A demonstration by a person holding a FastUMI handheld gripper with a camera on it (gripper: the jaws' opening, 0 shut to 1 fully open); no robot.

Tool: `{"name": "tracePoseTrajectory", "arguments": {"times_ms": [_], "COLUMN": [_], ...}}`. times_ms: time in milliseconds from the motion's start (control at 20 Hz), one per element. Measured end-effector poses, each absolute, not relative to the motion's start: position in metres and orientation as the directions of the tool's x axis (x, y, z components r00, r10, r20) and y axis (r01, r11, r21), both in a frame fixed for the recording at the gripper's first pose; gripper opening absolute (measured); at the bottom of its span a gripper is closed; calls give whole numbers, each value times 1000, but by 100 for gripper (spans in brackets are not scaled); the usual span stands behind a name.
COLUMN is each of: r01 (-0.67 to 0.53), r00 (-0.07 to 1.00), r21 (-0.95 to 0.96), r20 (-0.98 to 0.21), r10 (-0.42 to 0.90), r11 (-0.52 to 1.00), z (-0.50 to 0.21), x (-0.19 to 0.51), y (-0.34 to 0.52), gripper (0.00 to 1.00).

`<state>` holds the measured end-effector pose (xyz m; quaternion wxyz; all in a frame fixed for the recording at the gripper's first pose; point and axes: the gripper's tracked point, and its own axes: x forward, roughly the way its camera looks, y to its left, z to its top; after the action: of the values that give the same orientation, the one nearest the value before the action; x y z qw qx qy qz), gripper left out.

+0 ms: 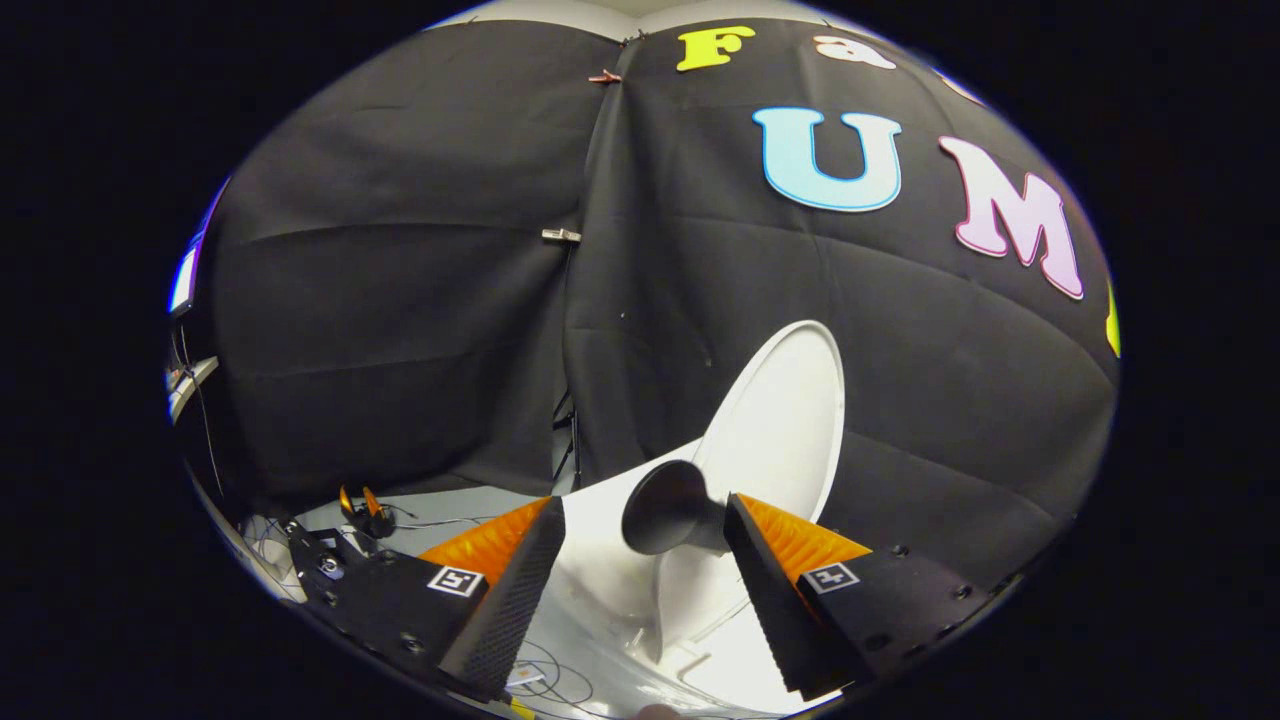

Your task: Open the toilet lid.

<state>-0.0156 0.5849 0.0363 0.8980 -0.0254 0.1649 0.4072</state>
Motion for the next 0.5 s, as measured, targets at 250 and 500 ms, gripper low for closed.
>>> {"name": "tracePoseTrajectory", "arguments": {"times_ms": [250, 500], "r01": [-784, -765], "r00": [594, 643], "r21": [126, 108], "r20": [-129, 68], "r10": [794, 763], "r11": [607, 635], "z": [106, 184], "x": [-24, -6], "y": [586, 532], "gripper": [99, 99]}}
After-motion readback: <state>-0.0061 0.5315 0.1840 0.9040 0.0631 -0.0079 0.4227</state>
